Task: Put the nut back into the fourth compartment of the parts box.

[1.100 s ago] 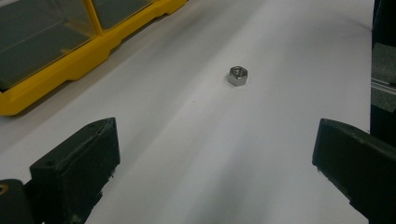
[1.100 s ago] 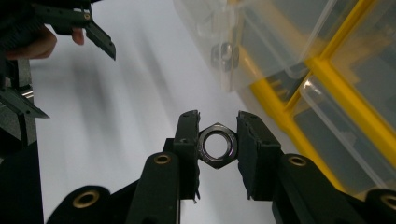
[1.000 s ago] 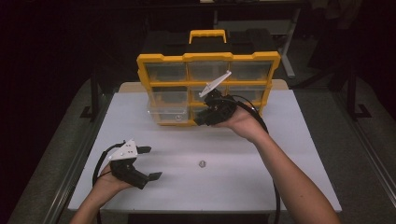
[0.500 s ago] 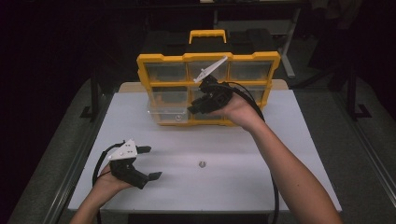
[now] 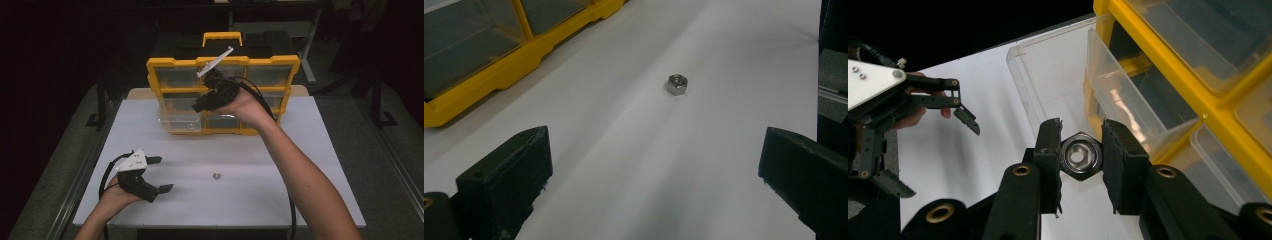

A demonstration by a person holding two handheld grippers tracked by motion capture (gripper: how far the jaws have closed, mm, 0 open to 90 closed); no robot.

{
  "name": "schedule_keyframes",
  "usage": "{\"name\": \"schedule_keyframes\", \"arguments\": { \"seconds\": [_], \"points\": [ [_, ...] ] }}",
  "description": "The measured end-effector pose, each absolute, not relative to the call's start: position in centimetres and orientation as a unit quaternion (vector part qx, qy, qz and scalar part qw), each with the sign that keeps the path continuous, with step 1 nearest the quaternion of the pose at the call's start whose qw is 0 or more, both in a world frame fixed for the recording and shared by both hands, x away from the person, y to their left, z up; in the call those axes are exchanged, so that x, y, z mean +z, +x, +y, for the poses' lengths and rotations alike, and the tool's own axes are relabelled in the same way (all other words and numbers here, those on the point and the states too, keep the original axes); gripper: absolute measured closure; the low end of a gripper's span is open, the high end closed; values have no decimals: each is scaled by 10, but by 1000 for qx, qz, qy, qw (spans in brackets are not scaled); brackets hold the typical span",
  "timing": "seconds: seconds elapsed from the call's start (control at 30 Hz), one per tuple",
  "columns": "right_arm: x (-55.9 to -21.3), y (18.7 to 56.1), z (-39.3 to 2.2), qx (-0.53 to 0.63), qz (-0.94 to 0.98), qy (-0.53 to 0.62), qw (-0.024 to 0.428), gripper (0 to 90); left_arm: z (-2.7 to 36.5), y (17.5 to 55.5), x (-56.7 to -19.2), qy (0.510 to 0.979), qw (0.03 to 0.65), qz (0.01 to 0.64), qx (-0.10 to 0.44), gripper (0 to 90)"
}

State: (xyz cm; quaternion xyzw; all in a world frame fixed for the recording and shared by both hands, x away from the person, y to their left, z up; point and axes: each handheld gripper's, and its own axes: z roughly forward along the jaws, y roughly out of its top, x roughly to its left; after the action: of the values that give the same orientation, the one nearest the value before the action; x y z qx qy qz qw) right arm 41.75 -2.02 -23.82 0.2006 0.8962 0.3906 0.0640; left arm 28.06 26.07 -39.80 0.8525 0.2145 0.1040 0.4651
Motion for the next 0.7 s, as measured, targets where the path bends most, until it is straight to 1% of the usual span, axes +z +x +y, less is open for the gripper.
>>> {"name": "schedule_keyframes", "arguments": {
  "seconds": [0.23,0.6,0.67,0.7],
  "points": [
    [-243,428,-11,387,895,217,53,688,260,280,-398,848,472,220,100,10],
    [-254,438,4,366,905,211,52,688,261,280,-398,847,473,220,101,10],
    [-255,439,4,366,905,210,50,680,261,280,-397,848,473,218,104,10],
    [-256,439,4,368,905,210,45,660,261,280,-397,847,473,217,104,10]
  ]
}}
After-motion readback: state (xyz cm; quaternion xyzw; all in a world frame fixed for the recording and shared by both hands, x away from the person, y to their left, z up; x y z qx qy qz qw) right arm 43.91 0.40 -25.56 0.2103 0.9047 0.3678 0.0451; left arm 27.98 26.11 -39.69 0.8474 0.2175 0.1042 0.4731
